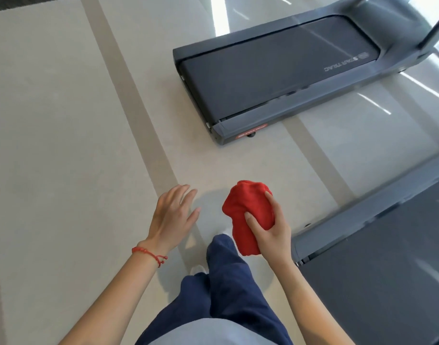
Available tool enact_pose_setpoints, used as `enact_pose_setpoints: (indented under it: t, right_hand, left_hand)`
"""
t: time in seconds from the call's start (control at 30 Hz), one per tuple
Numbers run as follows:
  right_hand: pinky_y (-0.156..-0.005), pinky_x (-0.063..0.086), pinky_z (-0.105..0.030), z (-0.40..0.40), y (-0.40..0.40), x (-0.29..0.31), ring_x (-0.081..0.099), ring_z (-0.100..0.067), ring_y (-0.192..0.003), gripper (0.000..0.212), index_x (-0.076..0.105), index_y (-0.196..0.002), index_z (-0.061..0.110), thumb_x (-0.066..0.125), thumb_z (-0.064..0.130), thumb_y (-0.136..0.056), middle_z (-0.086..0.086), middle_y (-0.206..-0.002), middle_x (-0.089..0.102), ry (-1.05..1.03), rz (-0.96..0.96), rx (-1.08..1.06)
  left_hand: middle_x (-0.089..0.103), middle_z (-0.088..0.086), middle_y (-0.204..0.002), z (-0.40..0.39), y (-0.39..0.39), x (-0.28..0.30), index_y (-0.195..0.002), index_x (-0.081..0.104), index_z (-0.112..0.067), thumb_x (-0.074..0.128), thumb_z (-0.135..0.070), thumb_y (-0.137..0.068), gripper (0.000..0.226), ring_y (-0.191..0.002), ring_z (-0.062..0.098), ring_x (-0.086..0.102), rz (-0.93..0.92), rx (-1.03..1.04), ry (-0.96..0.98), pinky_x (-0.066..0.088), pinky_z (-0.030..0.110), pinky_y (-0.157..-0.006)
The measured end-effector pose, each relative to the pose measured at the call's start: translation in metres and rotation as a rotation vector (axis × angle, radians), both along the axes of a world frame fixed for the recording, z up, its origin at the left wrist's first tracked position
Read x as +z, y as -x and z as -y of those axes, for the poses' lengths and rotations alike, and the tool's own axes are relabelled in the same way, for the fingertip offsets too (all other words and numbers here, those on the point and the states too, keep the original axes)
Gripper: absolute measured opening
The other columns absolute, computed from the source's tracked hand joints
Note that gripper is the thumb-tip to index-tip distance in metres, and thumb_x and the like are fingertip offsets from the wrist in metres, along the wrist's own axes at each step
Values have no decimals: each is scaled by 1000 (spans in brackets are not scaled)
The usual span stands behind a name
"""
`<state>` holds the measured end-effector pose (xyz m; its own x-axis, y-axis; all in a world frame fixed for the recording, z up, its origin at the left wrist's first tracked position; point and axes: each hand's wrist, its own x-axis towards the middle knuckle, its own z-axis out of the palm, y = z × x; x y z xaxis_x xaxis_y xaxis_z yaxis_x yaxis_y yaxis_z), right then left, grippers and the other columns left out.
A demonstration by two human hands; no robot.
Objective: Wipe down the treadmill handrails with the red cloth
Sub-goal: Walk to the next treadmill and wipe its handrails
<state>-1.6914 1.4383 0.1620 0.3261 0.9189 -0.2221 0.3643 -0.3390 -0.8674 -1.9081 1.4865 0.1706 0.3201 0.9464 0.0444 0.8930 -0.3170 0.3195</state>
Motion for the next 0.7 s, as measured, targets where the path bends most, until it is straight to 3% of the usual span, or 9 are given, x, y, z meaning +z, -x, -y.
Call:
enact_pose_setpoints:
  t: [0.13,0.23,0.33,0.53,0.7]
  right_hand:
    - [-87,52,-41,-38,-16,-2,53,-6,-104,58,31,-118,65,67,47,-75,23,-118,49,-17,-14,-47]
    - [-88,51,-42,-68,-33,-1,53,-13,-106,59,32,-120,60,68,40,-77,11,-125,50,-19,-20,-107]
    - [-88,50,-40,-94,-53,1,53,-13,-106,59,34,-121,56,69,36,-78,13,-122,50,-38,-20,-187]
    - [-86,45,-28,-127,-84,8,53,-9,-104,60,38,-124,47,71,30,-77,13,-122,52,-43,-21,-350]
    - [-71,39,-9,-146,-101,8,53,-10,-98,61,36,-128,45,70,34,-78,7,-121,52,0,-24,-506]
  left_hand:
    - [62,21,-113,-54,-23,-2,-110,61,0,70,-14,-78,37,-107,37,57,-19,-58,11,48,48,-85]
    - [63,21,-111,-96,-44,1,-108,61,0,73,-15,-76,38,-104,36,59,-34,-126,4,49,47,-83]
    - [64,21,-109,-133,-66,6,-107,62,0,75,-14,-73,39,-102,36,60,-35,-175,-17,50,47,-81]
    - [63,23,-110,-191,-111,12,-107,62,1,73,-16,-75,39,-102,37,60,-38,-325,-36,50,47,-82]
    - [64,21,-112,-238,-156,10,-108,63,-1,76,-19,-72,42,-101,37,61,-55,-478,-23,51,46,-81]
